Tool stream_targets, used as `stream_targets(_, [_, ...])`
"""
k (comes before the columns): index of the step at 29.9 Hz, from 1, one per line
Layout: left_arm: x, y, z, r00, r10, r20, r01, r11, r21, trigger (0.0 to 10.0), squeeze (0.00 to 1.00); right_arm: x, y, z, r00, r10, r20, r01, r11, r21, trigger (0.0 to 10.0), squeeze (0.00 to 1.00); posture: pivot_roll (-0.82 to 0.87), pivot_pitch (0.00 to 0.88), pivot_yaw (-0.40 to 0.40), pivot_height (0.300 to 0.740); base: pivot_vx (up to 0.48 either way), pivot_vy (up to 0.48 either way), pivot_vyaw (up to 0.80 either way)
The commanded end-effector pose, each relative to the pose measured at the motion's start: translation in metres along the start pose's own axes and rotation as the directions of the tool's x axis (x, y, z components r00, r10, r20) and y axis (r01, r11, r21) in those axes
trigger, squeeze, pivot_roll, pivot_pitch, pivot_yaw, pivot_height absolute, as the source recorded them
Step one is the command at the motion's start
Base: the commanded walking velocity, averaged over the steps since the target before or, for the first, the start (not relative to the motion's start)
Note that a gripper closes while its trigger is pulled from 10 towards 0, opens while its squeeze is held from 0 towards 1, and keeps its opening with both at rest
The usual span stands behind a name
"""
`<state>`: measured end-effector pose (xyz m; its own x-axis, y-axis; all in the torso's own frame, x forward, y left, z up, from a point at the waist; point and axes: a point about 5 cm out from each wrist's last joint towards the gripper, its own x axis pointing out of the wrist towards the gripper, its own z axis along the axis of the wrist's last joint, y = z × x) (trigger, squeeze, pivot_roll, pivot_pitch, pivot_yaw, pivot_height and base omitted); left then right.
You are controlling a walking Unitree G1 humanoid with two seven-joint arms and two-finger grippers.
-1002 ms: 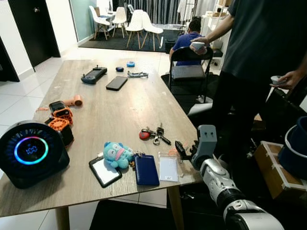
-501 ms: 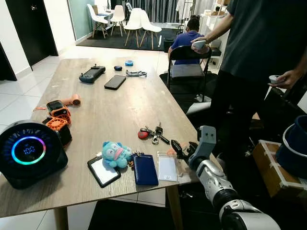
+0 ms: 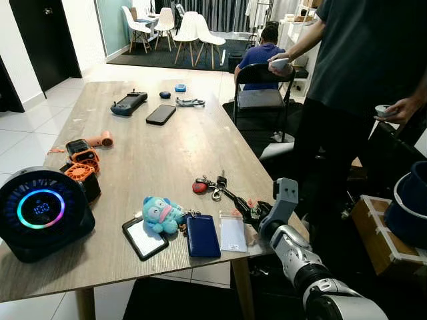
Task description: Hang keys on a hook
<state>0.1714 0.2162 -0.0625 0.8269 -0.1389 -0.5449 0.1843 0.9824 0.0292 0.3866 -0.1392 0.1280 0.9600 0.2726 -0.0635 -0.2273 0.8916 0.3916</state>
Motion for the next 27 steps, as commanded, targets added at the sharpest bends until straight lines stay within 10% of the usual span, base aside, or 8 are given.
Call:
stream_targets(1, [-0.0037, 0.0035, -0.0031, 1.000, 0.001, -0.007, -0.001, 1.000, 0.015, 10.0, 0.00, -0.0014, 0.0000, -0.0079, 0.999, 0.002, -0.036, -0.002, 1.000, 0.013, 1.3, 0.00, 0.08, 0.154, -0.044, 0.740, 0.000, 0.000, 0.00])
stream_targets(27, [-0.0034, 0.0035, -0.0036, 1.000, 0.004, -0.016, -0.003, 1.000, 0.022, 10.0, 0.00, -0.0018, -0.0032, -0.0028, 1.000, -0.012, -0.006, 0.012, 1.000, 0.018, 2.3, 0.00, 0.08, 0.132, -0.046, 0.740, 0.000, 0.000, 0.00])
